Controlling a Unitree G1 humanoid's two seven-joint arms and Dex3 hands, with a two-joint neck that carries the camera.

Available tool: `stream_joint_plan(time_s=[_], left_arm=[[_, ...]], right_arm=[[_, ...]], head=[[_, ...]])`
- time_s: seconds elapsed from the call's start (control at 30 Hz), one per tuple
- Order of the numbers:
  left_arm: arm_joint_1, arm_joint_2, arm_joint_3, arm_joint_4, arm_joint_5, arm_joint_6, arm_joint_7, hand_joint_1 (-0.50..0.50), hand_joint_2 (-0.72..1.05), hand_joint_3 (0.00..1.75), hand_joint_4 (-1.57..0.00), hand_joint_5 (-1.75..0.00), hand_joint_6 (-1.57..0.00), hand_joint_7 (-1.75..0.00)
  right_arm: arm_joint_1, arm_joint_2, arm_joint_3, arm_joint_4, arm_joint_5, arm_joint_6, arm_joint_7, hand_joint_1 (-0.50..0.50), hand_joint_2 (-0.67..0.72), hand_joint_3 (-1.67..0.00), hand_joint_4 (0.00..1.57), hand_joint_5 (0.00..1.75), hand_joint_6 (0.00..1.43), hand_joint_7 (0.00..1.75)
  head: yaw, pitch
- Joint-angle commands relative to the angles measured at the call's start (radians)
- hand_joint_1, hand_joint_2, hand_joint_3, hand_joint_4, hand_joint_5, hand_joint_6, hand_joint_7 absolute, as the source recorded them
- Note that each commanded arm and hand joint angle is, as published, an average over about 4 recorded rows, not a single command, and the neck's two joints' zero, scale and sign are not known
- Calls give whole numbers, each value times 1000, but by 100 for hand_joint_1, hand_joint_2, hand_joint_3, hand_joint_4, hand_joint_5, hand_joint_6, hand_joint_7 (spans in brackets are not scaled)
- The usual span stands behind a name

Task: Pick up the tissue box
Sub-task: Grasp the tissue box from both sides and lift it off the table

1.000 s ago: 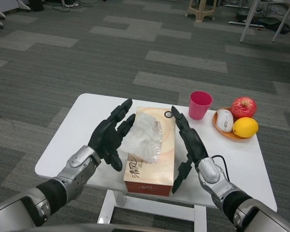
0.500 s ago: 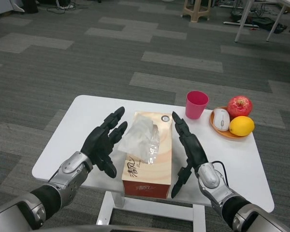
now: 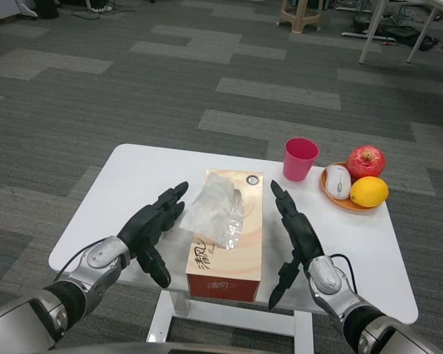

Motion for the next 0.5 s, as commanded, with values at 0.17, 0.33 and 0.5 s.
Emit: stream_joint_plan(time_s=[0.17,0.33,0.5], left_arm=[[-70,-20,-51,39,79,-15,21,50,-46,0,0,0,0,0],[-104,-21,-114,41,85,-17,45,50,-46,0,0,0,0,0],[-129,-20,-177,39,78,-17,62,50,-46,0,0,0,0,0]], right_arm=[[-27,12,33,64,5,3,-22,-46,66,0,0,0,0,0],[-56,26,91,88,4,12,-51,-46,66,0,0,0,0,0],[-76,37,142,114,5,16,-95,-46,72,0,0,0,0,0]], head=[[-9,3],[-9,3],[-19,4]])
